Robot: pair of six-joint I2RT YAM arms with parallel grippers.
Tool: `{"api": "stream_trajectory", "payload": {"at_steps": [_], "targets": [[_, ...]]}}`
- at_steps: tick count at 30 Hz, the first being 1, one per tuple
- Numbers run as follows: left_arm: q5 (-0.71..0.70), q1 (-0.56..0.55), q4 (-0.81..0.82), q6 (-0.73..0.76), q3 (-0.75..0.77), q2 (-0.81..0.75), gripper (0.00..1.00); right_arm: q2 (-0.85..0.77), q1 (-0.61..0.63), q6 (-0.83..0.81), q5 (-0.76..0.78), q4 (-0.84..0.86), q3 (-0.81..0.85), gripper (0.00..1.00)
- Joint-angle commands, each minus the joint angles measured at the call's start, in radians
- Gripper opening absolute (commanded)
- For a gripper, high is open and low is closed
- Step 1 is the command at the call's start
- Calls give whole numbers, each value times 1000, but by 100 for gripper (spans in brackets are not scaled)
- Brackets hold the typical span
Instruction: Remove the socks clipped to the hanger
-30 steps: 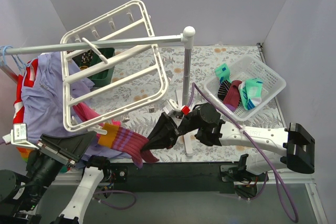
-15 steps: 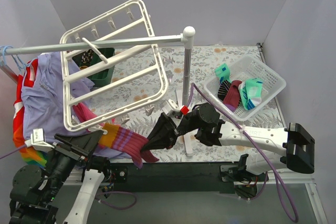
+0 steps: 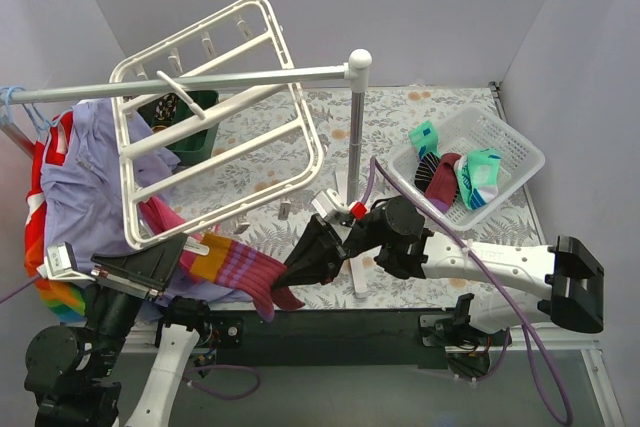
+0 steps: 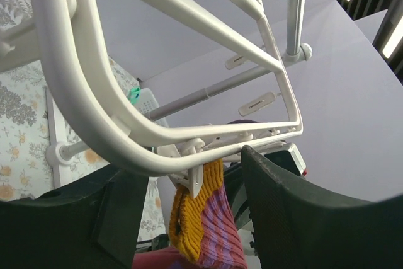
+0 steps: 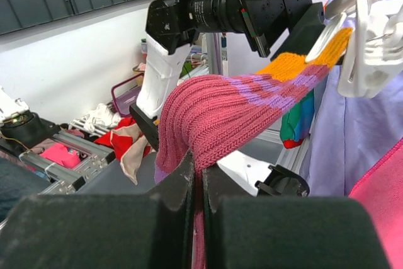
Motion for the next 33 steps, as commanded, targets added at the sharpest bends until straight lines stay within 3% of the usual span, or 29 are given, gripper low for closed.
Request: {"api": "stream_trajectory", "payload": {"at_steps": [1, 13, 16, 18, 21, 24, 30, 31, 33], "targets": [[-19, 0, 63, 23, -10, 32, 57, -45, -5, 2, -1, 28, -2, 3], [17, 0, 96, -16, -73, 26, 51, -48, -3, 8, 2, 29, -5, 2], [23, 0, 99, -16, -79, 24, 40, -48, -3, 11, 2, 29, -9, 2], [24, 1, 96, -11, -73, 32, 24, -50, -3, 12, 5, 29, -14, 2], [29, 0, 83, 4, -56, 50, 11, -50, -3, 14, 9, 28, -20, 2], [27, 1, 70, 13, -47, 58, 8, -53, -3, 14, 20, 23, -31, 2], [34, 0, 40, 21, -38, 59, 9, -73, -5, -9, 35, -18, -43, 2], [35, 0, 27, 21, -32, 67, 12, -76, -5, -12, 37, -23, -46, 2], [38, 0, -3, 29, -12, 71, 30, -84, -5, -18, 41, -31, -49, 2]]}}
